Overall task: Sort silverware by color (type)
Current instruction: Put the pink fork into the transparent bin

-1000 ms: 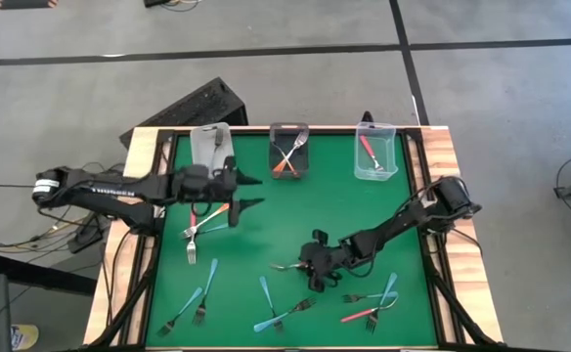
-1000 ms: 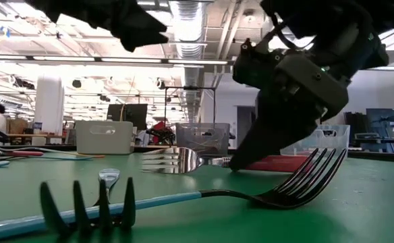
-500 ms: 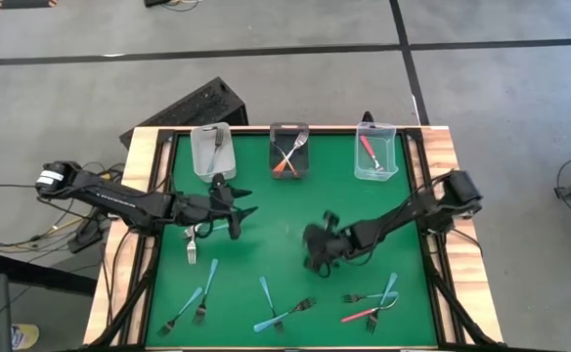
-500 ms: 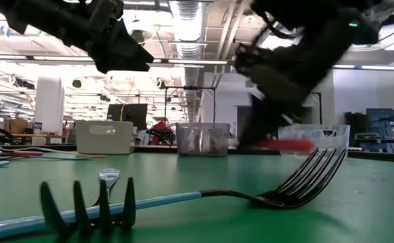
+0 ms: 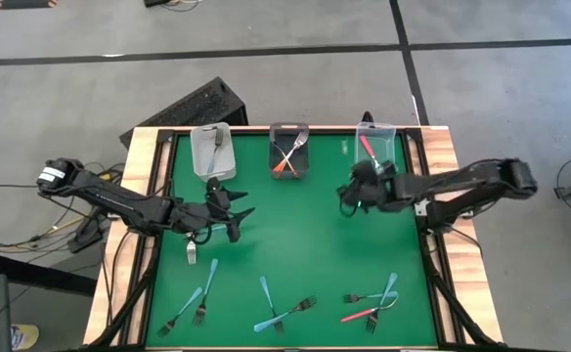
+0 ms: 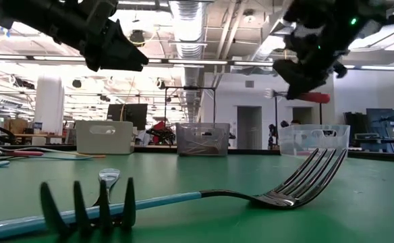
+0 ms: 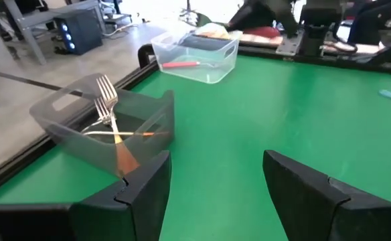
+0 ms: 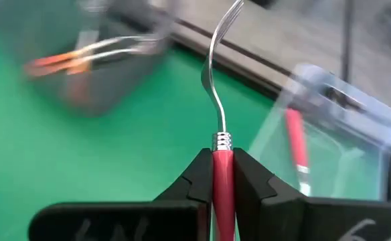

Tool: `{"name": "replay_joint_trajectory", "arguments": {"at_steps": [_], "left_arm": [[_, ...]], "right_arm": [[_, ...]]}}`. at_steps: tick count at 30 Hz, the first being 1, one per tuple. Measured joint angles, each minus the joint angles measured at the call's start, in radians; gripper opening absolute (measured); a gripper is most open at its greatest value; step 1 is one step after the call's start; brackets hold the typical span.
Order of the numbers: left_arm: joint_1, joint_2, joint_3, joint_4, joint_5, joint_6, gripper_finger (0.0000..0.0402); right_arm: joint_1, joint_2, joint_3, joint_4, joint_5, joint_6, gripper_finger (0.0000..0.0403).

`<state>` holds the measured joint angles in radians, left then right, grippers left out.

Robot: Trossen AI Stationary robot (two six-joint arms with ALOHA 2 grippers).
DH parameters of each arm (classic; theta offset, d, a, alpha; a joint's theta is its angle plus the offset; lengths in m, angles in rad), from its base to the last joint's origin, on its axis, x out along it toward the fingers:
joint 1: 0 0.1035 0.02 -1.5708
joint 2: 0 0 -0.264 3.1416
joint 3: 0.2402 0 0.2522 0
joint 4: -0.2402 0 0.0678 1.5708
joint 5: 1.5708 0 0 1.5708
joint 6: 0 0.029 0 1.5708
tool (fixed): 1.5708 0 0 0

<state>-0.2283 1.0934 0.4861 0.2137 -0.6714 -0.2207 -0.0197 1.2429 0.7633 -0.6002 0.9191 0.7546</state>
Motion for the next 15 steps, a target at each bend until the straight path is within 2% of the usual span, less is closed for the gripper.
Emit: {"name": "replay_joint_trajectory", "arguments": {"at_steps": [4,7,12,15], "left_arm": [[0.000,0.022,0.000,-0.001,0.001,-0.002,0.0224],[0.004,0.041,0.000,0.005,-0.003,-0.002,0.0224],[0.017,0.072,0.000,0.016,-0.009,-0.003,0.0224],[0.023,0.084,0.000,0.021,-0.007,-0.011,0.0224]], "right_arm": [[-0.157,-0.072,-0.076,0.008,0.002,-0.078,0.0049],[-0.269,-0.094,-0.095,0.009,-0.041,-0.195,0.0049],[-0.457,-0.094,-0.097,0.072,-0.241,-0.431,0.0049],[-0.551,-0.068,-0.097,0.119,-0.324,-0.536,0.0050]]}}
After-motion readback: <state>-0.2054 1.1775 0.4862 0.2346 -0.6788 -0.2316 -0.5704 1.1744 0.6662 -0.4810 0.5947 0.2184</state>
